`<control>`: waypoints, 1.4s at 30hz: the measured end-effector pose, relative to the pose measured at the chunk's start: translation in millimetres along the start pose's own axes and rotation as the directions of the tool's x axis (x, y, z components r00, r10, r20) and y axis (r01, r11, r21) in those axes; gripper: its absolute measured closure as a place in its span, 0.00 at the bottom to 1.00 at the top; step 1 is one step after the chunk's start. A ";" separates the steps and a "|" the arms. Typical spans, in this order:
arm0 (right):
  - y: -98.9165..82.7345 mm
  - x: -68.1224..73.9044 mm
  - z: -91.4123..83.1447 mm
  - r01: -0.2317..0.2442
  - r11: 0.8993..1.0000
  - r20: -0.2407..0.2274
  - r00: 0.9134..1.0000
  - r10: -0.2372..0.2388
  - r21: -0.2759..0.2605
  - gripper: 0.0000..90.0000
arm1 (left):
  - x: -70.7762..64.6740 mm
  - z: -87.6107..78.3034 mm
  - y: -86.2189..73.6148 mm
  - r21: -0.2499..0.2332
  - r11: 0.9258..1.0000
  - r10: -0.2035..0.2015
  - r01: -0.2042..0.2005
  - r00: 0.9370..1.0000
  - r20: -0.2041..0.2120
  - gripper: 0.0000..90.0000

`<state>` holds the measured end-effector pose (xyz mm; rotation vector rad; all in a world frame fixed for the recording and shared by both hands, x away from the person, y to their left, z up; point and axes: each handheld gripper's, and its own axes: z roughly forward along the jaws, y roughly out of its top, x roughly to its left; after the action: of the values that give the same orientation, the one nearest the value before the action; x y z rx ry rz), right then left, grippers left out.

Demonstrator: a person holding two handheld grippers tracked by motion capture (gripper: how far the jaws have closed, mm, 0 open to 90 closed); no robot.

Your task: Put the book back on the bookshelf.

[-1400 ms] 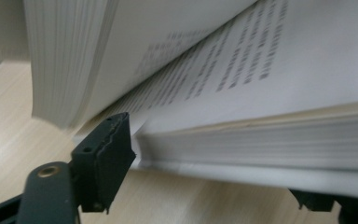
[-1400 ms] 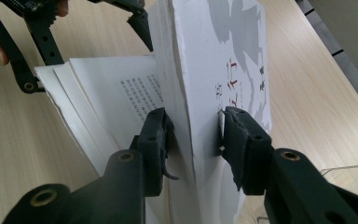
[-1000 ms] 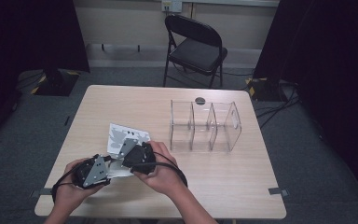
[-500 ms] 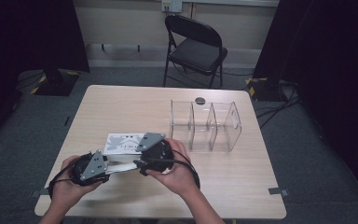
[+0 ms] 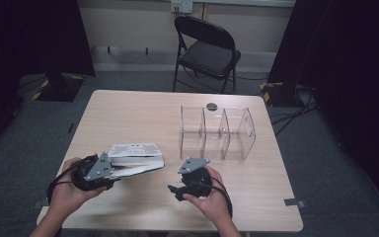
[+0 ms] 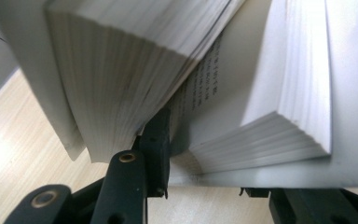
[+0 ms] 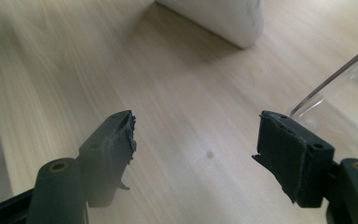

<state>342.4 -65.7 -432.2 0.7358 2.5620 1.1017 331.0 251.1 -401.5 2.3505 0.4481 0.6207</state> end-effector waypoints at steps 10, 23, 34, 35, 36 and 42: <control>-40.1 -2.7 32.2 -0.060 0.996 0.009 0.998 0.060 0.069 0.25 | 4.1 -9.8 9.0 0.022 0.999 -0.031 0.030 0.998 0.047 0.70; -59.1 -4.2 37.0 -0.089 0.996 0.042 0.995 0.088 0.005 0.16 | 11.4 -16.4 20.9 0.060 0.997 -0.053 0.048 0.995 0.082 0.77; -59.3 -4.4 37.6 -0.091 0.996 0.046 0.995 0.091 0.002 0.15 | 8.5 -19.1 27.2 0.085 0.996 -0.027 0.017 0.993 0.118 0.77; -59.1 -4.4 37.9 -0.091 0.996 0.046 0.995 0.091 0.001 0.14 | 7.8 -19.1 27.3 0.080 0.997 -0.028 0.018 0.992 0.122 0.77; -59.1 -4.4 37.9 -0.091 0.996 0.046 0.995 0.091 0.000 0.14 | 7.4 -19.6 27.7 0.080 0.997 -0.026 0.016 0.992 0.123 0.77; -59.1 -4.6 38.0 -0.088 0.996 0.044 0.995 0.088 -0.002 0.14 | 5.6 -24.3 30.0 0.082 0.996 -0.028 0.015 0.987 0.161 0.78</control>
<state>341.6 -79.9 -501.2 0.8714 2.5148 1.0988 327.2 244.3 -363.3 2.4463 0.4315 0.4040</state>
